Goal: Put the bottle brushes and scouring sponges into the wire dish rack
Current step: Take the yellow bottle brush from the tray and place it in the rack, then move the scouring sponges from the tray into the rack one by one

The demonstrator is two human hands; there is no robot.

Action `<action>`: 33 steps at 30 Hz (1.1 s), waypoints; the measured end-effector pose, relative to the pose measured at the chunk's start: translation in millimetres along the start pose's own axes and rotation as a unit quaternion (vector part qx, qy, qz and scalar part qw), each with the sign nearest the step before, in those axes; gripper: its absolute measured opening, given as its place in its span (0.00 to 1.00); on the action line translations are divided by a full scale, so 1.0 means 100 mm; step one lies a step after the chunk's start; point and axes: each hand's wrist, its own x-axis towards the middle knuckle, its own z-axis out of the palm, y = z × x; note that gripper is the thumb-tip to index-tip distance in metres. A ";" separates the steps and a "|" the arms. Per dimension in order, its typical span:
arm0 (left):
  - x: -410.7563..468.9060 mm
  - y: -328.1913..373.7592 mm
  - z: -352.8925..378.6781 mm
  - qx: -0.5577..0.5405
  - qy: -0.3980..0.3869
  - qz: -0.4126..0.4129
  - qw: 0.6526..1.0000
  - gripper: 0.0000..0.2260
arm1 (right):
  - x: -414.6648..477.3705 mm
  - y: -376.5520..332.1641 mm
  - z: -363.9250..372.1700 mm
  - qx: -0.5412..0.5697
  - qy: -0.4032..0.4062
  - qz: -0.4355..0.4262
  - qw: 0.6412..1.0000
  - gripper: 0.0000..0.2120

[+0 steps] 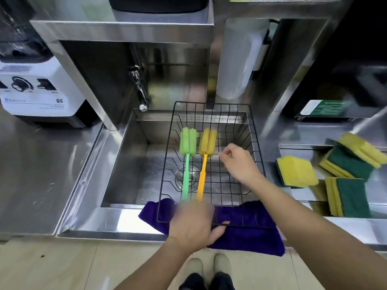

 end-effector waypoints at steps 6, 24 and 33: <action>0.15 0.22 -0.04 0.009 -0.035 0.019 0.999 0.28 | 0.02 0.39 -0.52 -0.031 0.139 0.032 0.989 0.08; 0.30 0.54 -0.01 -0.040 -0.030 0.035 0.998 0.23 | -0.29 1.26 -0.93 -0.265 0.005 0.105 0.959 0.43; 0.29 0.53 0.00 -0.037 -0.021 0.028 0.999 0.22 | -0.29 0.71 -1.13 0.026 0.198 -0.048 0.979 0.45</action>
